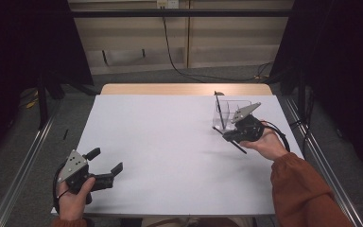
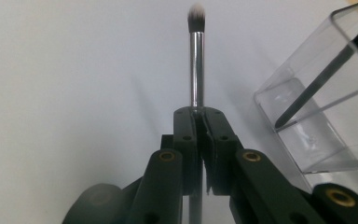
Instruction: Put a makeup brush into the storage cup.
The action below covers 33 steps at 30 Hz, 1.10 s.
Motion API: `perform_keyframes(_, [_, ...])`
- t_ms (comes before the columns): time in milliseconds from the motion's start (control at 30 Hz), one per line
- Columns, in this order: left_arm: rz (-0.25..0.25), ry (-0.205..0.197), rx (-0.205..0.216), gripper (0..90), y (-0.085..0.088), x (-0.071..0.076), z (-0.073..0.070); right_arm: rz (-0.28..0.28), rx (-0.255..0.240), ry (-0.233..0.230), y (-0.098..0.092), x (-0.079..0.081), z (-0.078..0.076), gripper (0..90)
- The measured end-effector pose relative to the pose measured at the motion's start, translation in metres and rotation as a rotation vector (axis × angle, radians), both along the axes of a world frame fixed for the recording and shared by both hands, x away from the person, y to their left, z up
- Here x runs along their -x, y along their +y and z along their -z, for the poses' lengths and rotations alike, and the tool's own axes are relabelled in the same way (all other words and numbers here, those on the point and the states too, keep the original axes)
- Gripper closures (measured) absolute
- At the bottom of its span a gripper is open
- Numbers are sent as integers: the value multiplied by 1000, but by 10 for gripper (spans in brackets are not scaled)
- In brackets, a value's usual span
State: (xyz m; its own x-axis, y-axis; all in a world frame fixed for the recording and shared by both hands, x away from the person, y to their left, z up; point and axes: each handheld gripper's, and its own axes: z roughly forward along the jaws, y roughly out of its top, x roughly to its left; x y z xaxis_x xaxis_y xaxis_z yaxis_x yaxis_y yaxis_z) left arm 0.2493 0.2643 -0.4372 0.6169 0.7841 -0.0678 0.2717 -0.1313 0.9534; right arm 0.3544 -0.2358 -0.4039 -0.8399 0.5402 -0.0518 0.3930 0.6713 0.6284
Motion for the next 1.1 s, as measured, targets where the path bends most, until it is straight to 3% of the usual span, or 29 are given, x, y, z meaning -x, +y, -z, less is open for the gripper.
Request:
perform_keyframes(467, [-2, -2, 1, 22, 0, 0, 0, 112, -246, -64, -10, 13, 0, 847])
perform_keyframes(767, [-4, 3, -3, 22, 0, 0, 0, 112, -313, -97, -12, 22, 4, 846])
perform_keyframes(1100, [-6, -2, -6, 22, 1, 0, 0, 128, -429, -137, -17, 27, -2, 847])
